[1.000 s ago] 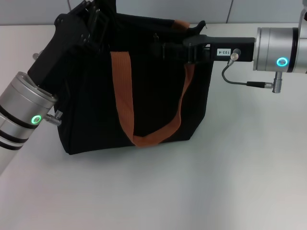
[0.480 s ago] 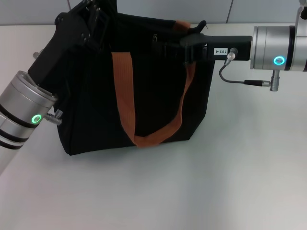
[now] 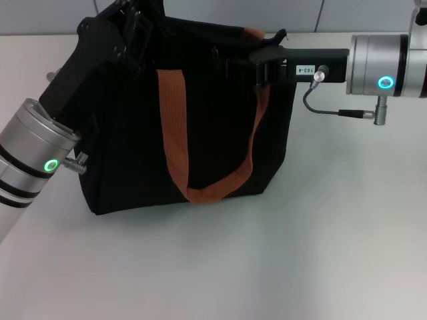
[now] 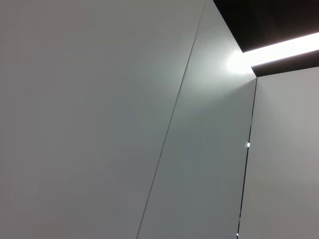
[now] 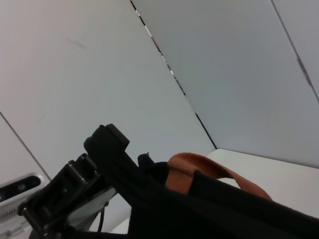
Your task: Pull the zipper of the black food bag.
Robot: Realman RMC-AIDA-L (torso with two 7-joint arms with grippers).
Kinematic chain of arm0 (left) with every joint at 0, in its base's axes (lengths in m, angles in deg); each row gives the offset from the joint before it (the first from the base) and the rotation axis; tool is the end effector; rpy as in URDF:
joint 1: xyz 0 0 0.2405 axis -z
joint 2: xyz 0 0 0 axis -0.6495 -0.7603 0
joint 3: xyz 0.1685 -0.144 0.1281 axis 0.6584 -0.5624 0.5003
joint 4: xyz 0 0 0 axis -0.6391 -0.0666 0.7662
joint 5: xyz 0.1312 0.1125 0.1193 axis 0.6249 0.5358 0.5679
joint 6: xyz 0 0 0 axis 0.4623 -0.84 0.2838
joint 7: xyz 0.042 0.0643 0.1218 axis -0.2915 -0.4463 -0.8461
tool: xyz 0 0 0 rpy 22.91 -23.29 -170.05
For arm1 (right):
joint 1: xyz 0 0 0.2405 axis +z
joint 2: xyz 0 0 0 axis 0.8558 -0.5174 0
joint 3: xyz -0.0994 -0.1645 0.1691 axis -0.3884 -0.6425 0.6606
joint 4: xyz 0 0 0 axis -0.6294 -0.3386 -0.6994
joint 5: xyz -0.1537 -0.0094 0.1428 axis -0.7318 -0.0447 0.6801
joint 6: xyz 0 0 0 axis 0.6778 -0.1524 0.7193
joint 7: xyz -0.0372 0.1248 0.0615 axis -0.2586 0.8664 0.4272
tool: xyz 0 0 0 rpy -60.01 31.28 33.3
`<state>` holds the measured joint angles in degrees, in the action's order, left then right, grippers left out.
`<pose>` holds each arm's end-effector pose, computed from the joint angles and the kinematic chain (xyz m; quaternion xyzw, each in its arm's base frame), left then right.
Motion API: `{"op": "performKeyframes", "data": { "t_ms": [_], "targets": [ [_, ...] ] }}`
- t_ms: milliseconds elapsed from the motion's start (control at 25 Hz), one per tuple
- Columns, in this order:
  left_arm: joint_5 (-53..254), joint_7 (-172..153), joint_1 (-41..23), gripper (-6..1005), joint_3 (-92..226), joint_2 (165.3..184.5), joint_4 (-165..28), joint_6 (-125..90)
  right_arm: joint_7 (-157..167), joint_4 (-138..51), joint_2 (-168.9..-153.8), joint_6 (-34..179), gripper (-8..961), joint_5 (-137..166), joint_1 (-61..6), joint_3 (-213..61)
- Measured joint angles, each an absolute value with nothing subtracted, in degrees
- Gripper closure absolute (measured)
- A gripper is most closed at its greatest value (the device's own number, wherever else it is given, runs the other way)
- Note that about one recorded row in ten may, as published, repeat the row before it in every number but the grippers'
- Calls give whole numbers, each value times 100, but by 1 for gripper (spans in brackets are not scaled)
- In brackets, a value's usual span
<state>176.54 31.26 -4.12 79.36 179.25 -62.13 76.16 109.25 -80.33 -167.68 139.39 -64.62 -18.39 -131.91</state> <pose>-0.2086 0.3174 -0.0168 -0.7279 -0.1561 -0.6074 0.2773 0.1497 0.3885 -0.0264 -0.9016 0.3097 0.2967 0.0563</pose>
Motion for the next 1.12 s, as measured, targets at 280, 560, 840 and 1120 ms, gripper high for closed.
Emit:
{"op": "performKeyframes", "data": {
  "t_ms": [280, 560, 840, 1120],
  "targets": [
    [17653, 3107, -412, 908, 7938, 17925, -6173, 7620, 10921, -8038, -16766, 13941, 823, -6471, -1804, -13206],
    [17653, 3068, -412, 907, 7935, 17925, -6160, 7619, 10952, -8042, -16766, 13917, 873, -6477, -1805, -13206],
    [17653, 3066, -412, 907, 7919, 17925, -6161, 7592, 10962, -8071, -16765, 13917, 925, -6477, -1828, -13206],
    [17617, 3065, -468, 906, 7905, 17925, -6222, 7477, 11006, -8094, -16742, 13781, 955, -6477, -1859, -13171]
  ]
}}
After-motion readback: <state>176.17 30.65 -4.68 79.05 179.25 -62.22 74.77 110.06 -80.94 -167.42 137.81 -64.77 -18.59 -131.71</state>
